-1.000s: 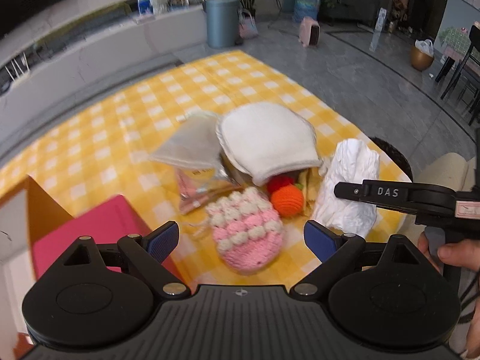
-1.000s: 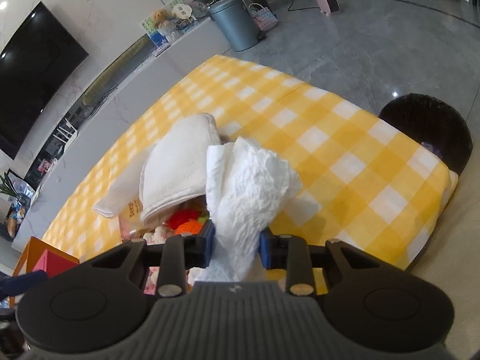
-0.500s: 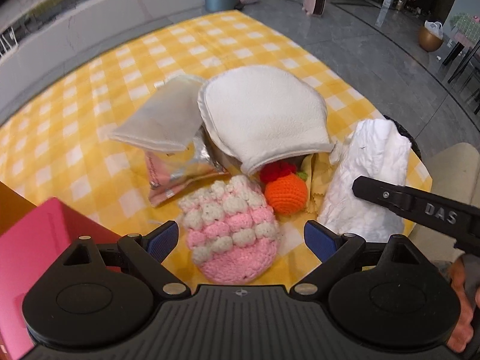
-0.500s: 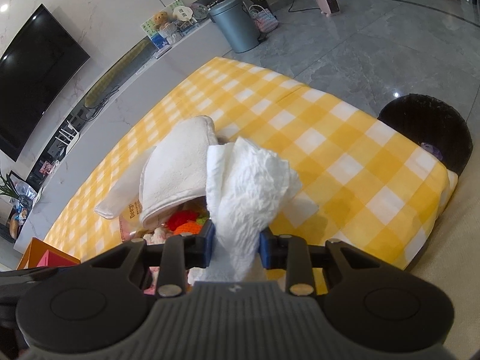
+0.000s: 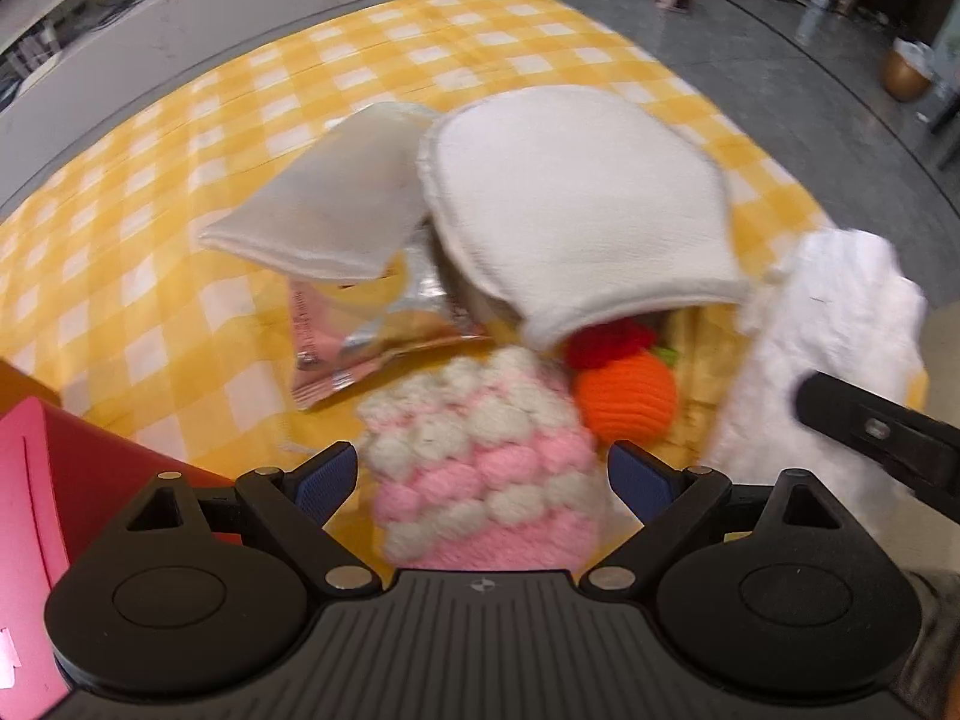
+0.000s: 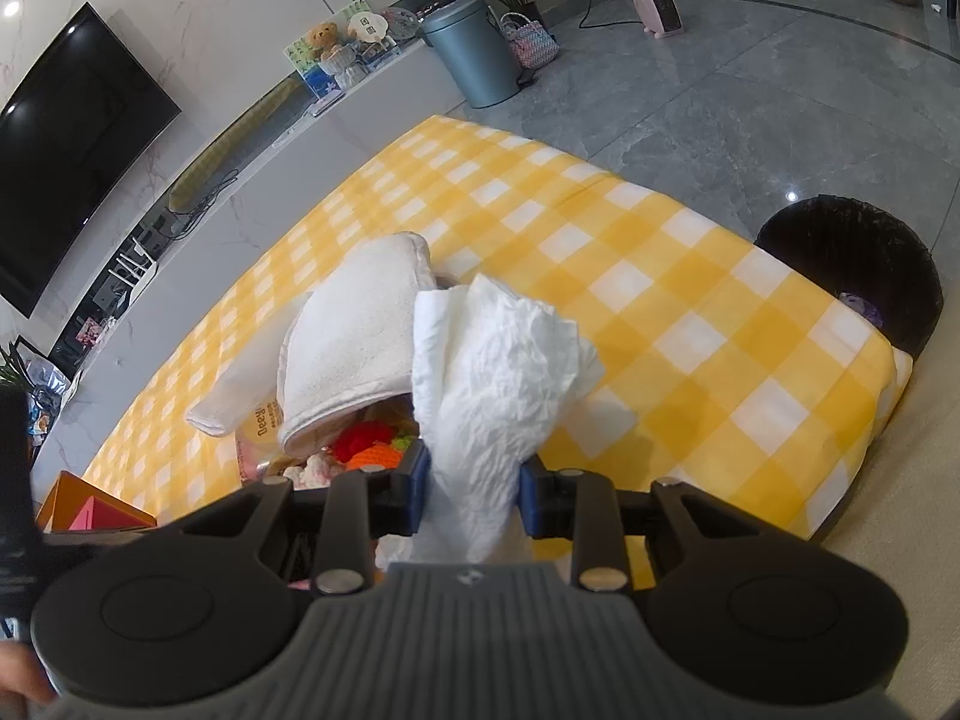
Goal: Organize soft objects
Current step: 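Grasp the pink-white crocheted item with the left gripper while the right holds the tissue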
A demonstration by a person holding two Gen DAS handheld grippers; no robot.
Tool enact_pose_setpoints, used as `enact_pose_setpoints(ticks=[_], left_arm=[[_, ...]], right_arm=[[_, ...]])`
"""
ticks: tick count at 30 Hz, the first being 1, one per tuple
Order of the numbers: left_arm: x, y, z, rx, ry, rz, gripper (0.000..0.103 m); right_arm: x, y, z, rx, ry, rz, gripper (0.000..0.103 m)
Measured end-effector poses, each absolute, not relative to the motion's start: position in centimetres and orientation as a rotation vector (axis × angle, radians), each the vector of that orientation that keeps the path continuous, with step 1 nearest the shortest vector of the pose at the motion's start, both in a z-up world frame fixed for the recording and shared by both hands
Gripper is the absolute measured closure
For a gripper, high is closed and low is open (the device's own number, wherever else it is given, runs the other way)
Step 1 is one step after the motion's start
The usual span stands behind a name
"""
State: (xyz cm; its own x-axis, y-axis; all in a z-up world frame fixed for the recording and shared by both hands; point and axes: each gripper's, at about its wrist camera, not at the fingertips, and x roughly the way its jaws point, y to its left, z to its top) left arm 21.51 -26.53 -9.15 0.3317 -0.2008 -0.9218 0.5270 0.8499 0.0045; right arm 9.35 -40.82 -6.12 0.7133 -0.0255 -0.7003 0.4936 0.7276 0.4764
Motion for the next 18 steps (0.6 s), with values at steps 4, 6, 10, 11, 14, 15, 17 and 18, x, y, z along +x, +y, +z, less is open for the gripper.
enact_pose_setpoints(ticks=[4,6,10,11,14,15,17,18], left_arm=[[22.5,-25.8,-10.2,0.244,1.197,-0.489,0.005],[22.8,-25.2,-10.2,0.164,1.219,-0.514,0.018],[22.8,-24.4,-9.2,0.125,1.206,-0.487,0.036],[22.6,-24.3,-8.8,0.144,1.191,-0.486,0.038],[21.5,-24.4,-7.4,0.225,1.128,-0.493,0.043],[21.0,-24.4,-6.9,0.245,1.107,-0.501,0.044],[20.2,-24.3,-6.1,0.264,1.082,-0.516,0.046],[19.8,-24.2,-5.8,0.27,1.074,-0.521,0.049]], right_arm=[[9.4,-40.8,-6.2,0.704,0.73,-0.317,0.074],[9.4,-40.9,-6.2,0.703,0.732,-0.32,0.074],[9.5,-40.8,-6.2,0.698,0.732,-0.323,0.074],[9.5,-40.8,-6.1,0.696,0.732,-0.323,0.074],[9.5,-40.8,-6.2,0.691,0.732,-0.323,0.074],[9.5,-40.8,-6.2,0.691,0.731,-0.322,0.074],[9.5,-40.8,-6.1,0.69,0.73,-0.321,0.074],[9.4,-40.8,-6.1,0.689,0.728,-0.321,0.074]])
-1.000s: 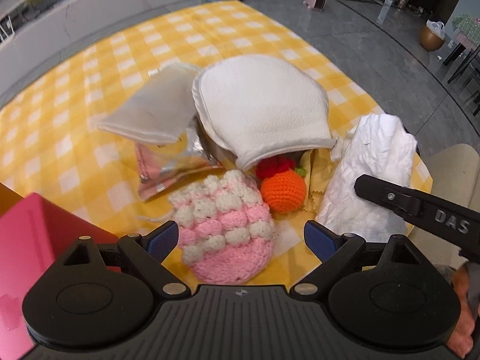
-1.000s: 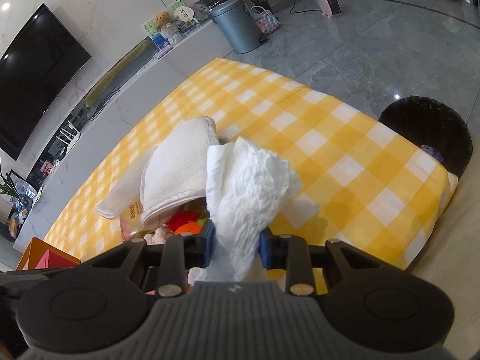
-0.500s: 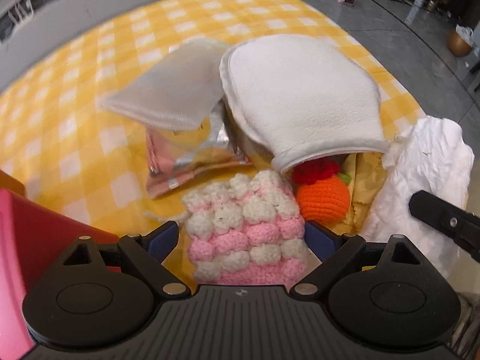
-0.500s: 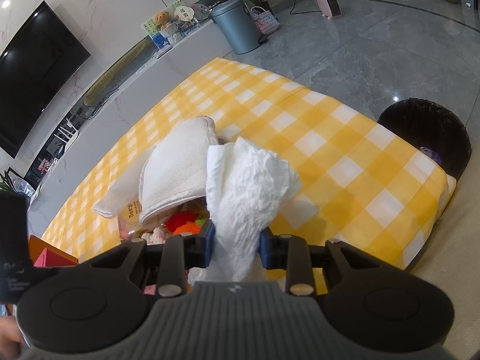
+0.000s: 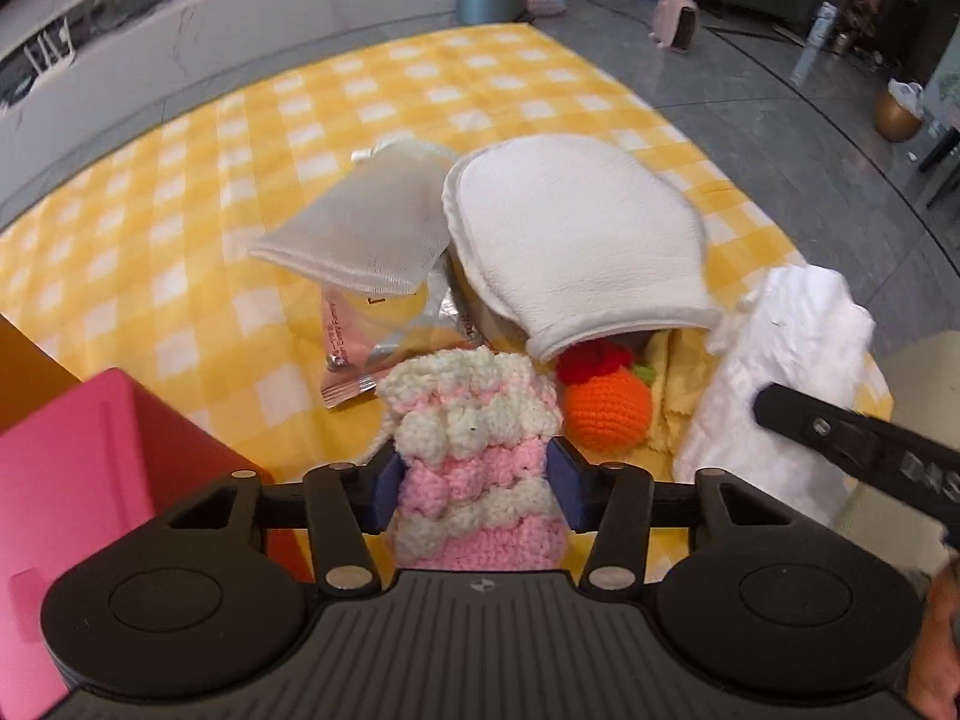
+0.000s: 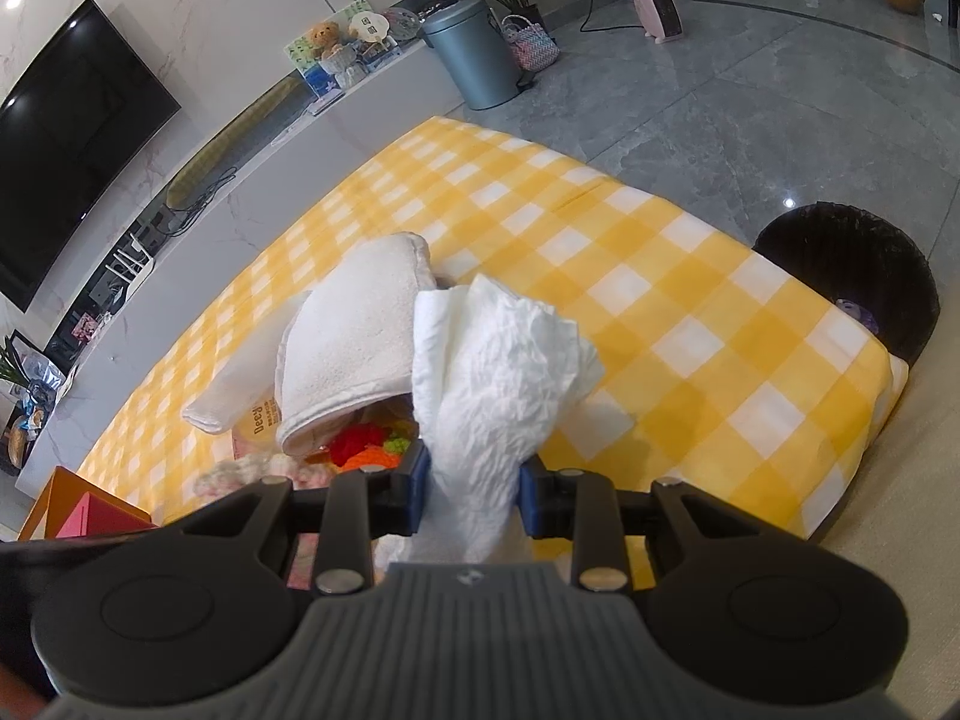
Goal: Organize soft objects
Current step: 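Grasp the pink-white crocheted item with the left gripper while the right holds the tissue, then carry the white tissue and crocheted item over the open white box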
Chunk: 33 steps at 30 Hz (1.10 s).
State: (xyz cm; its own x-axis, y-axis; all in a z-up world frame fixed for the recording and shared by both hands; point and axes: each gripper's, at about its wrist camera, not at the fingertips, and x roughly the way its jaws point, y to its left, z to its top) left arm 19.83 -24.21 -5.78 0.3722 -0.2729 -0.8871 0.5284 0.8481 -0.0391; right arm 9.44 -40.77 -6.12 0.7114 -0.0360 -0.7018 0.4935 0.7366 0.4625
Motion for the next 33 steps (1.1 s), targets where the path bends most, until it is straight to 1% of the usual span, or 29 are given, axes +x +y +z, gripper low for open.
enact_pose_setpoints(ticks=[1,2,3,8,14,19,26,33], left_arm=[[19.4,-24.1,-5.4,0.279,1.067,-0.525,0.053],[19.0,-24.0,-5.0,0.293,1.058,-0.527,0.062],[18.5,-24.0,-4.7,0.308,1.048,-0.533,0.078],[17.0,-23.6,-3.6,0.306,1.037,-0.636,0.079],[17.3,-23.7,-4.9,0.318,1.076,-0.619,0.079],[17.1,-23.4,-4.4,0.289,1.09,-0.662,0.08],[16.1,-22.7,-2.0,0.249,1.058,-0.687,0.08],[14.3,-19.8,2.1,0.172,0.986,-0.702,0.08]], right_arm=[[9.4,-40.8,-6.1,0.689,0.728,-0.321,0.074],[9.4,-40.8,-6.1,0.687,0.727,-0.321,0.074],[9.4,-40.8,-6.1,0.687,0.726,-0.322,0.074],[9.4,-40.6,-5.9,0.673,0.728,-0.316,0.074],[9.4,-40.5,-5.9,0.668,0.728,-0.312,0.074],[9.4,-40.5,-5.8,0.666,0.728,-0.313,0.074],[9.0,-40.4,-5.2,0.655,0.703,-0.29,0.074],[7.7,-40.4,-3.4,0.676,0.623,-0.231,0.074]])
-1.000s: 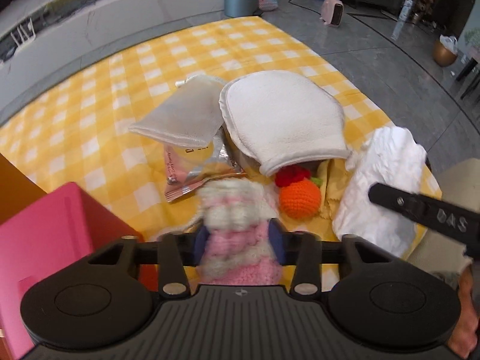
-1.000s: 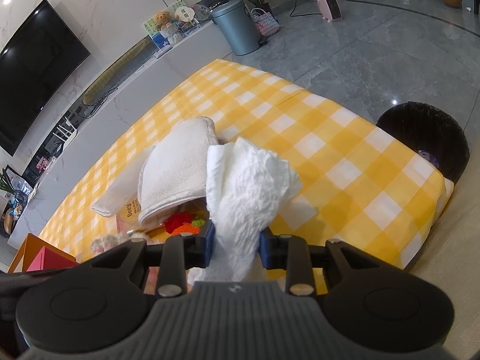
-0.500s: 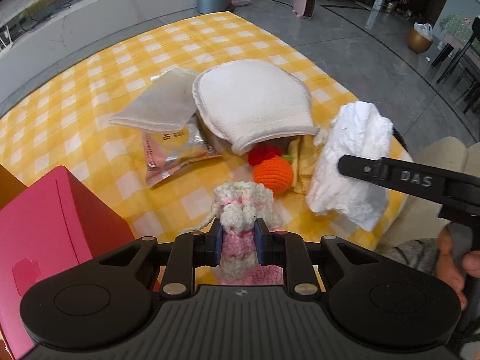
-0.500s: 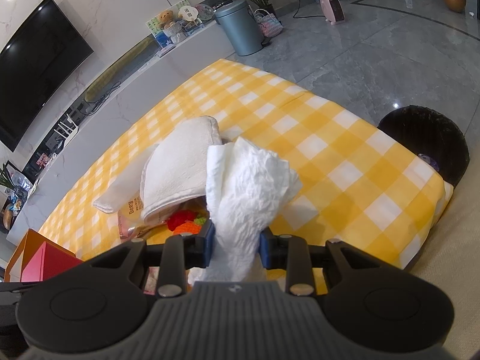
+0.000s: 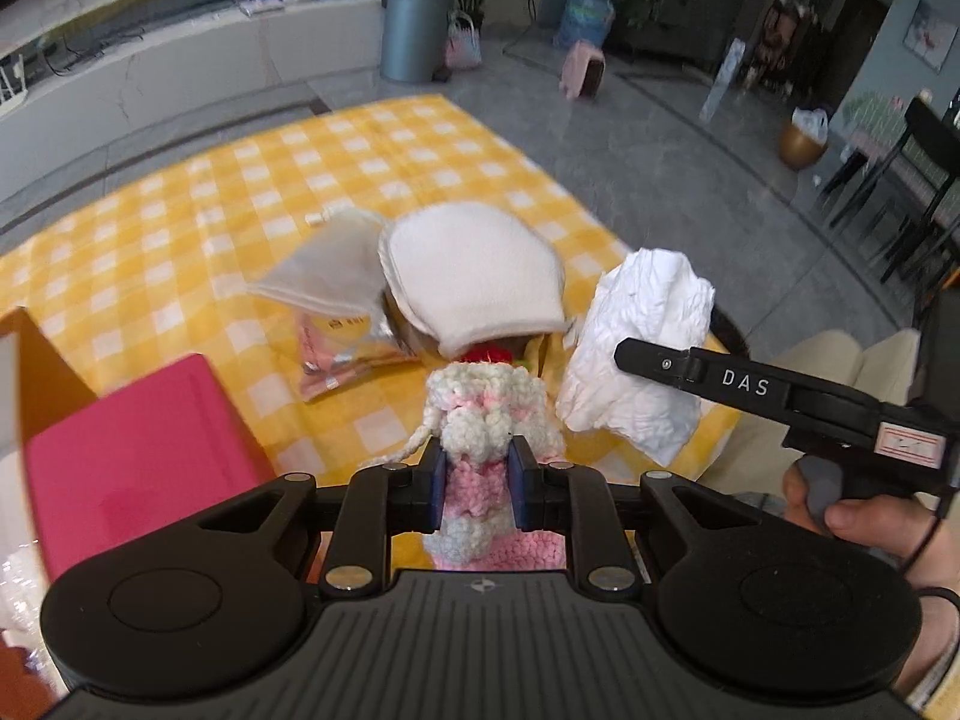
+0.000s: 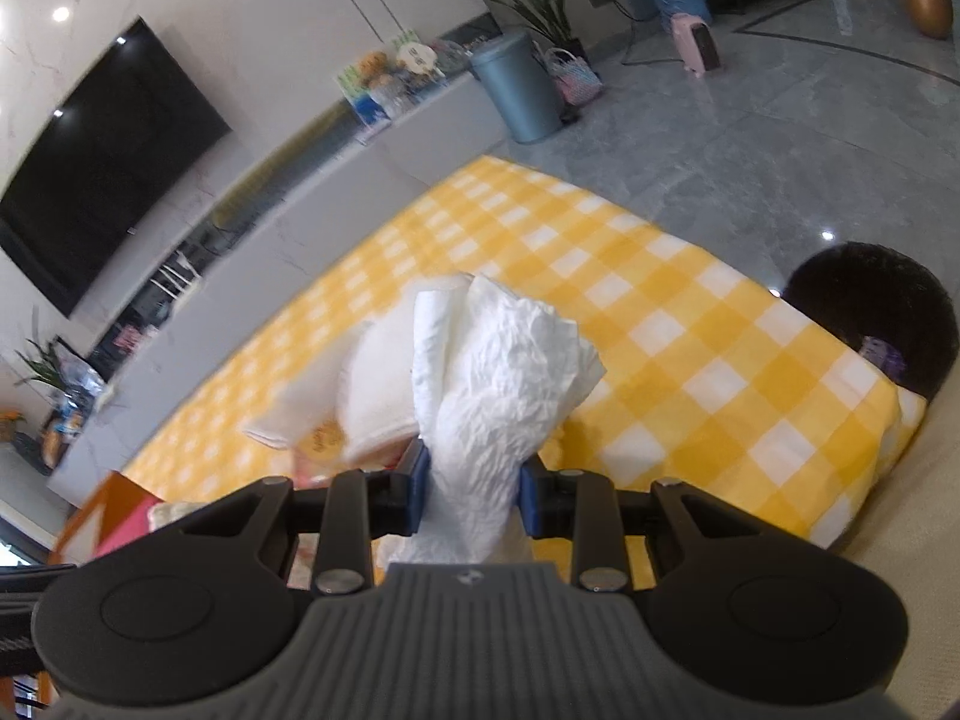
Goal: Organize soft objects
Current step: 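Carry the white tissue and crocheted item over the open white box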
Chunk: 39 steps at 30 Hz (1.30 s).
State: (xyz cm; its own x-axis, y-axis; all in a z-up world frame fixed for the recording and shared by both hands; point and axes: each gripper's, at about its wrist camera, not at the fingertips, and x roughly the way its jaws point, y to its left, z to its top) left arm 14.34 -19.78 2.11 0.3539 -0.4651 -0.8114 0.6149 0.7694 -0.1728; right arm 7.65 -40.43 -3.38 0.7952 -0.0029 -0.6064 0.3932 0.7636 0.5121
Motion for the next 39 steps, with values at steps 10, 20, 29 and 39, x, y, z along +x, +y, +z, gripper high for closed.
enact_pose_setpoints(ticks=[10,20,29,39], left_arm=[[12.8,-10.0,8.3,-0.039,0.839,-0.597,0.08],[11.2,0.8,9.1,-0.269,0.718,-0.463,0.08],[9.5,10.0,7.9,-0.431,0.585,-0.27,0.08],[9.2,14.1,4.5,-0.476,0.622,-0.28,0.08]], right_arm=[[7.0,-37.2,1.0,0.635,0.512,-0.054,0.074],[6.6,-30.3,6.1,0.509,0.429,0.115,0.074],[7.0,-23.9,8.6,0.465,0.396,0.198,0.079],[10.7,-12.6,6.9,0.271,0.56,0.348,0.079]])
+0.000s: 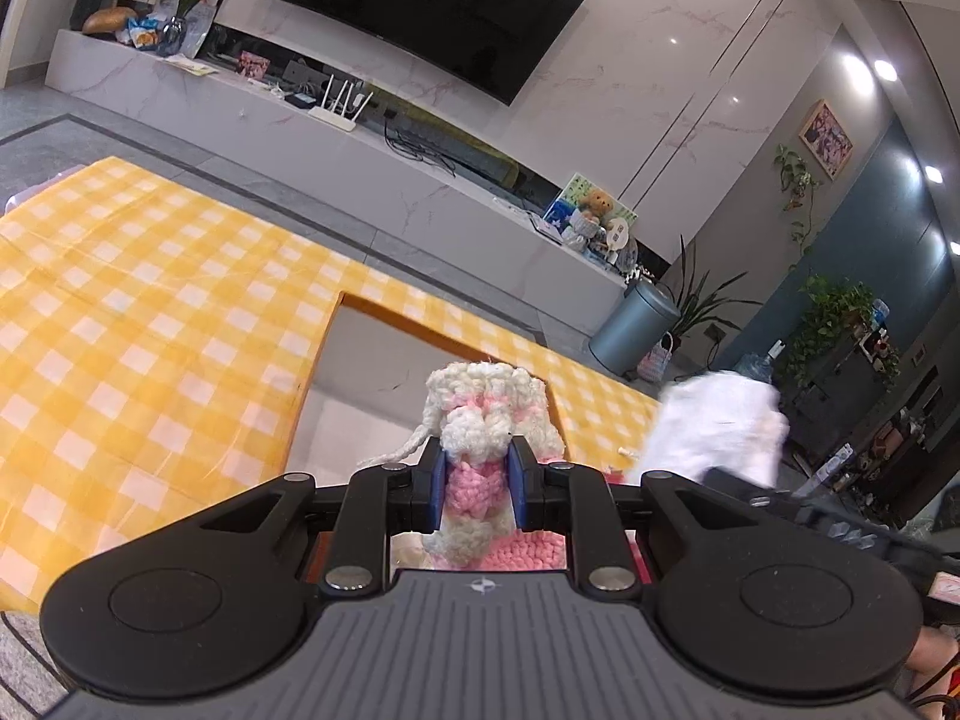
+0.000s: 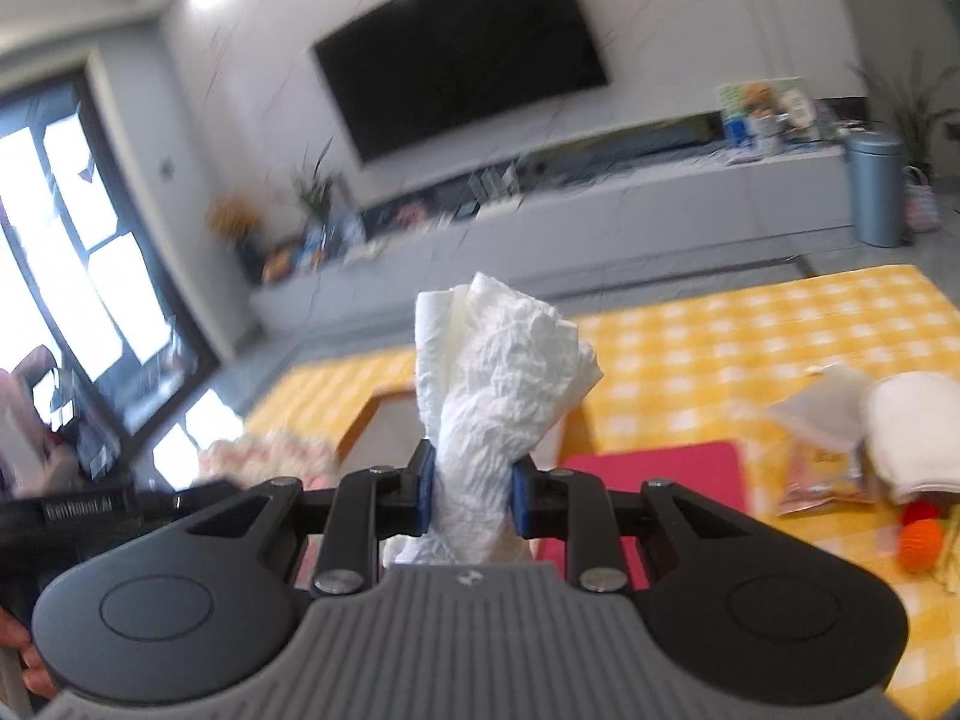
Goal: Organize soft objects
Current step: 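Carry the white tissue and crocheted item over the open white box, then open the right gripper to drop the tissue while the left lowers the crocheted item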
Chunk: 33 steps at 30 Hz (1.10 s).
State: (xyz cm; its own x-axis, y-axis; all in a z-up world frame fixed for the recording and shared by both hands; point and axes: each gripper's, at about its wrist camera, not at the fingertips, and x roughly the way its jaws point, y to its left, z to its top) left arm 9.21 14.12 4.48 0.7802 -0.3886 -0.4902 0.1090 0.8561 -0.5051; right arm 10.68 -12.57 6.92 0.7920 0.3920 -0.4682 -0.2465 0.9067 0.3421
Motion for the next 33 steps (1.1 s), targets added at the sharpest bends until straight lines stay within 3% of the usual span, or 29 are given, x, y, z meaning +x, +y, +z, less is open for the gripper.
enact_pose_setpoints(ticks=[9,23,33], left_arm=[[9.1,15.5,3.1,-0.495,0.648,-0.301,0.079],[8.6,18.2,2.6,-0.544,0.648,-0.265,0.079],[8.6,18.9,2.6,-0.561,0.645,-0.274,0.079]], right_arm=[[12.2,-5.2,1.4,-0.094,0.789,0.326,0.08],[17.5,0.5,-2.6,-0.55,0.916,0.137,0.082],[19.3,0.3,-4.0,-0.376,1.035,0.302,0.083]])
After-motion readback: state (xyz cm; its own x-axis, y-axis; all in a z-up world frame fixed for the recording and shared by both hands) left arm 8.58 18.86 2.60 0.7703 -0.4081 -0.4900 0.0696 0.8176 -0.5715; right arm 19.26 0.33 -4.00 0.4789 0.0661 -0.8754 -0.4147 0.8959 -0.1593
